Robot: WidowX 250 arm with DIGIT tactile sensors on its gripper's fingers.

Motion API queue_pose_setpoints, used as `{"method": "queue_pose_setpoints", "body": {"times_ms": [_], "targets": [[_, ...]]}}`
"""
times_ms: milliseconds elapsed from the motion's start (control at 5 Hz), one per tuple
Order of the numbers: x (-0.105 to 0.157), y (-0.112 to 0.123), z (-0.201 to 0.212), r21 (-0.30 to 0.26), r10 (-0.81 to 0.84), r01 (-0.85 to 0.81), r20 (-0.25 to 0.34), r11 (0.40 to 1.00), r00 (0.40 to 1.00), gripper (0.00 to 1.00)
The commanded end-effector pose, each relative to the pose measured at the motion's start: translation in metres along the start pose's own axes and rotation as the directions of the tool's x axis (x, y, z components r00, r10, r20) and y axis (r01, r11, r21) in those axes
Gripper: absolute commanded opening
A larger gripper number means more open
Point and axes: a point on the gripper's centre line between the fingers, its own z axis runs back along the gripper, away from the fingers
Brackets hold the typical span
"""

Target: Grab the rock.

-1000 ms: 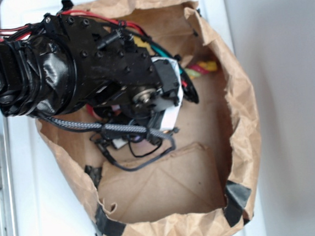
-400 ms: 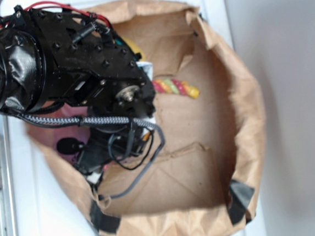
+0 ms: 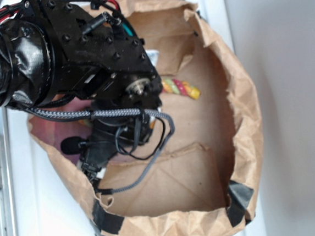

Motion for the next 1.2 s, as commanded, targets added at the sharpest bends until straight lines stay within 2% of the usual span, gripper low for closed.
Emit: {"method": "queue_pose_setpoints", "body": {"times_ms": [0,200,600,1000], "targets": [[0.023,0.006,0.032,0.09,0.083,-0.09,0.073,0.992,0.994,0.0],[0.031,0.006,0.043,0.149,0.096,-0.111,0.103,0.983,0.99,0.0],[0.046,-0.002,0.06,0.218,0.106,-0.136,0.141,0.967,0.984,0.0],[0.058,-0.014,0.089,0.236,0.103,-0.151,0.205,0.96,0.973,0.0]]}}
